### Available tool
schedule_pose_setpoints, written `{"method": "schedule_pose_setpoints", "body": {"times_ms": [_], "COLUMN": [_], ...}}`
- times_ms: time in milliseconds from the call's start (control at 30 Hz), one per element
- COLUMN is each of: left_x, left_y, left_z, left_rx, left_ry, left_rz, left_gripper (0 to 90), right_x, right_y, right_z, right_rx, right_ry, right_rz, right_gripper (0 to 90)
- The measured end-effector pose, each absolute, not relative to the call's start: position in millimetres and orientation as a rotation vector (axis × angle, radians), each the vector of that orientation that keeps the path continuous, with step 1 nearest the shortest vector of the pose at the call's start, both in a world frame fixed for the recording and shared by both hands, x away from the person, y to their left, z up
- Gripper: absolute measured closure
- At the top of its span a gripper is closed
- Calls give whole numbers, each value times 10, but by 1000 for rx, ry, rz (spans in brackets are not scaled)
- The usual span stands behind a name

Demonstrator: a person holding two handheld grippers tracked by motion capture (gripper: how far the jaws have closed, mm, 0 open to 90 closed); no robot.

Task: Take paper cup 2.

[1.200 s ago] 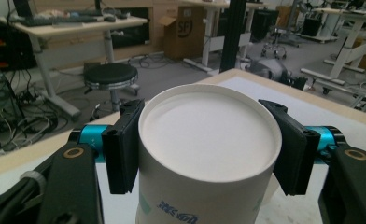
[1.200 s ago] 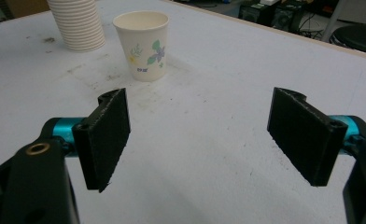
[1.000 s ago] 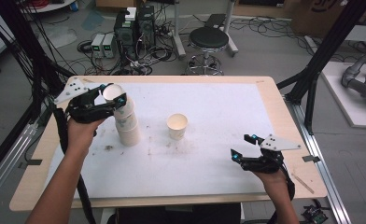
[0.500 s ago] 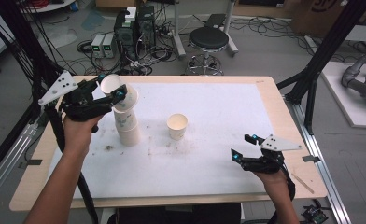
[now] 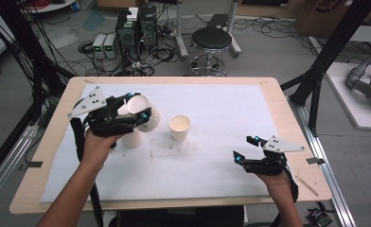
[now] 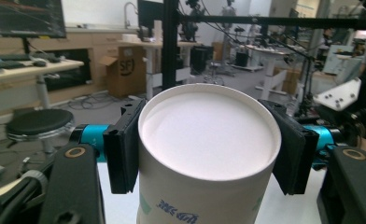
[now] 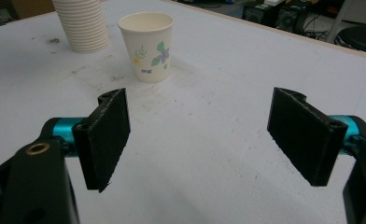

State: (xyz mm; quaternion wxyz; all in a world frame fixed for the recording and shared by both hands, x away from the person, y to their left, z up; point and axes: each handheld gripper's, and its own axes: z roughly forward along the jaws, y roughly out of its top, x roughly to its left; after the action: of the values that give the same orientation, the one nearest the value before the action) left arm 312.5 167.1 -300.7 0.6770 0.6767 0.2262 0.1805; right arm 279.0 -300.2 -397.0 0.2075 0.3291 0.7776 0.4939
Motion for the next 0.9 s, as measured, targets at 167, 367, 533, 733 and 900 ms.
{"method": "schedule_pose_setpoints", "body": {"times_ms": [167,367,533,733,900], "left_x": [3141,3159,3164,3188,3166], "left_y": [1560,1439,1311,1178,1147], "left_z": [-3177,-3328,-3424,-3565,-3632], "left_rx": [1546,1578,1612,1651,1665], "left_ry": [501,496,481,475,470], "left_rz": [361,314,295,269,256], "left_gripper": [359,358,358,358,358], "right_x": [2794,2793,2790,2798,2794], "right_y": [-2987,-2953,-2928,-2854,-2783], "right_z": [-3969,-3973,-3967,-3949,-3968], "right_rx": [909,886,873,858,842], "right_ry": [2168,2190,2203,2214,2254], "right_rz": [1382,1403,1418,1445,1450], "right_gripper": [215,214,214,206,200]}}
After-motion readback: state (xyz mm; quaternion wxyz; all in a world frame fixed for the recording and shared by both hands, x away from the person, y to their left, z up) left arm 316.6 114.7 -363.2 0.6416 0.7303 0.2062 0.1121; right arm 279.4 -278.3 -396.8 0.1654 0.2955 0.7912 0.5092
